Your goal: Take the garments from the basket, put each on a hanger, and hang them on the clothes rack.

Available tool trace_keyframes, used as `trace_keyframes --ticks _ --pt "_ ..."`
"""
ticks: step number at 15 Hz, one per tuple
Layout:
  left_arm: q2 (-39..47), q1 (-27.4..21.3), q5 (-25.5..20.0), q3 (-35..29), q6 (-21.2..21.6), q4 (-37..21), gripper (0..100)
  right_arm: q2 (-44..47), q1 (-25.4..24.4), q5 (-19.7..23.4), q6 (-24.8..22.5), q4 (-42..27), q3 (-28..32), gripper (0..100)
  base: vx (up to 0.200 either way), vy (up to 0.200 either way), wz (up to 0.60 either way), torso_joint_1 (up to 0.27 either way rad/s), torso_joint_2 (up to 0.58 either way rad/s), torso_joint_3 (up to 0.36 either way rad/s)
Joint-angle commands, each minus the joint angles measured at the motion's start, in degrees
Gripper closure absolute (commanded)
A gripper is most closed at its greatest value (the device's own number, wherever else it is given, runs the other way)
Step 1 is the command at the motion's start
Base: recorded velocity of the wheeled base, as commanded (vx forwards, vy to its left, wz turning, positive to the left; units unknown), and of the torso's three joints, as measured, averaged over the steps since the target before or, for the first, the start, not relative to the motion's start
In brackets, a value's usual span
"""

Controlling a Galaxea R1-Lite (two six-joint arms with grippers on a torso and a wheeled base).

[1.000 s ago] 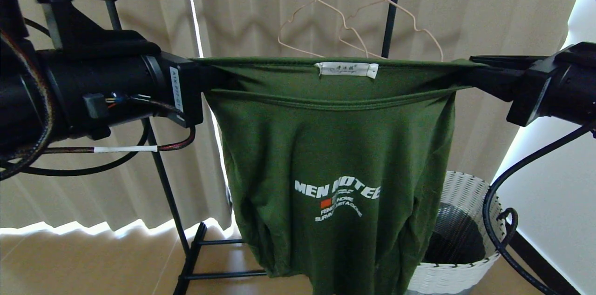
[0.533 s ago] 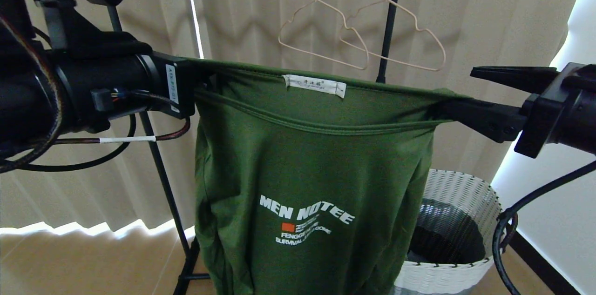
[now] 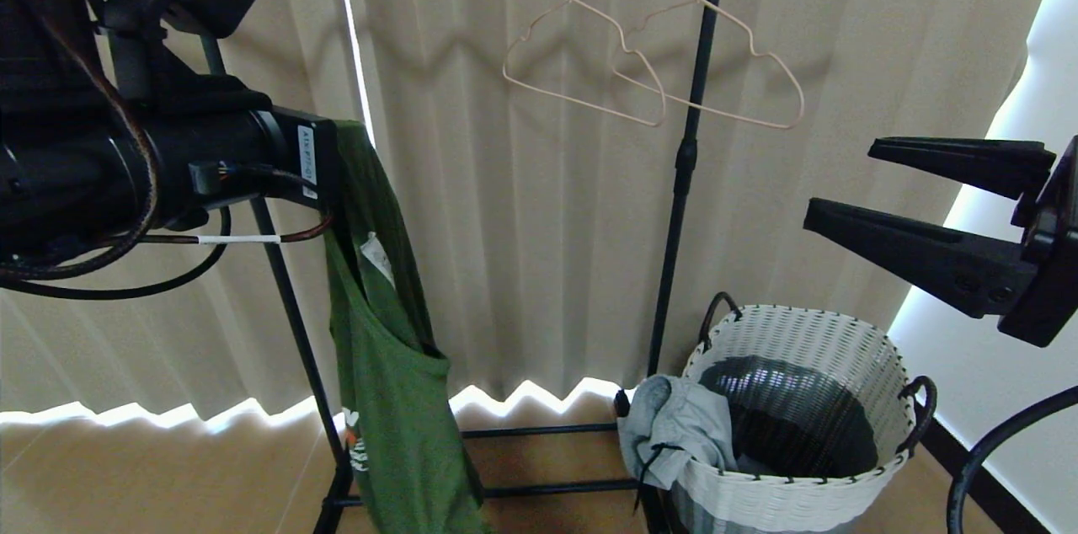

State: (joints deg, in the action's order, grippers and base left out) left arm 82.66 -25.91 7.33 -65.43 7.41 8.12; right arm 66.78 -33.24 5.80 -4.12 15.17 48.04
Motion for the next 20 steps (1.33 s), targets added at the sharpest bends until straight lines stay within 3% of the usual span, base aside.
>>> trace_keyframes --ticks 1,4,7,11,14,18,20 --pt "0.2 0.2 0.1 0.5 0.4 -0.2 100 -0.4 0.3 -0.5 -0.4 -0.1 -1.5 0 0.000 0.000 0.00 0.000 0.00 0.000" --pt "-5.0 3.2 0.0 5.3 2.7 -0.3 100 -2.9 4.3 -5.1 -5.3 -4.6 -3.2 0 0.000 0.000 0.00 0.000 0.00 0.000" --pt "-16.0 10.9 -1.8 17.7 3.5 0.2 100 -6.8 9.2 -12.1 -6.9 -4.0 -8.5 0 0.000 0.000 0.00 0.000 0.00 0.000" --pt "-21.8 20.5 -11.4 23.6 3.5 0.4 100 -7.5 16.6 -12.5 -7.7 6.3 -17.0 0 0.000 0.000 0.00 0.000 0.00 0.000" --pt "-23.2 21.8 -11.5 27.6 2.4 2.9 100 -7.7 18.7 -12.4 -11.7 14.0 -22.2 0 0.000 0.000 0.00 0.000 0.00 0.000" --pt "-25.9 22.1 -11.5 36.8 1.3 13.2 100 -8.2 21.1 -12.4 -11.7 14.7 -23.1 0 0.000 0.000 0.00 0.000 0.00 0.000" --pt "-25.8 21.9 -11.8 38.9 0.4 14.9 100 -8.3 22.1 -12.5 -11.6 14.8 -23.2 0 0.000 0.000 0.00 0.000 0.00 0.000"
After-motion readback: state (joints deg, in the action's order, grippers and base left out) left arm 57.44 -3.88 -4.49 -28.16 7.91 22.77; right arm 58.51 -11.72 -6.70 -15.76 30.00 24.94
